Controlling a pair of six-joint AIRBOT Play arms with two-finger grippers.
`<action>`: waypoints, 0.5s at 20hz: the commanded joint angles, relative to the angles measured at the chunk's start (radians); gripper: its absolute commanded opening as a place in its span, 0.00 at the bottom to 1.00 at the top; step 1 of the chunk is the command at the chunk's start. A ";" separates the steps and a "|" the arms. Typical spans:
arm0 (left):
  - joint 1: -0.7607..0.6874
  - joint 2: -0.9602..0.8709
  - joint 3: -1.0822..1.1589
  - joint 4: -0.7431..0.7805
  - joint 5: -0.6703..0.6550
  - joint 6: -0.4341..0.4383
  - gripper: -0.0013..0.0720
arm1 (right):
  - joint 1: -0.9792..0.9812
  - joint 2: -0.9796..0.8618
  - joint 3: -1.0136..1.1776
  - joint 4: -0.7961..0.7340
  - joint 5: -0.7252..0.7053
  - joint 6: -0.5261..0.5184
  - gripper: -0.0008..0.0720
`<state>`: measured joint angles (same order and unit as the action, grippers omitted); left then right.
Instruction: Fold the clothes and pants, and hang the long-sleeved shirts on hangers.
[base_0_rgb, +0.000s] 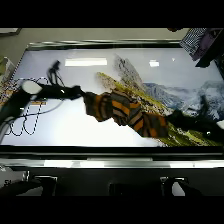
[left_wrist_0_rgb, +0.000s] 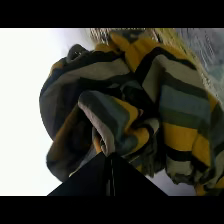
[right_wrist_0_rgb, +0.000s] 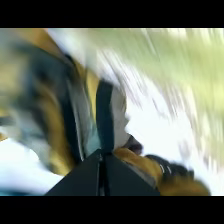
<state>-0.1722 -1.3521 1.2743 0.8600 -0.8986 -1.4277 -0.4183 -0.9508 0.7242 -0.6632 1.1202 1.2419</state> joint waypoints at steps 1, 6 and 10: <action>0.082 0.153 0.175 0.214 -0.039 -0.118 0.04 | 0.000 0.136 0.318 -0.058 -0.060 0.000 0.04; 0.129 0.384 0.330 0.219 -0.054 -0.130 0.05 | 0.000 0.254 0.709 -0.064 -0.090 0.009 0.04; 0.129 0.571 0.331 0.359 -0.056 -0.278 0.05 | 0.000 0.348 0.845 -0.240 -0.117 0.078 0.04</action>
<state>-0.0509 -0.9051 1.5822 1.1114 -0.9527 -1.6054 -0.4183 -0.6693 1.4555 -0.7700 1.0340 1.2655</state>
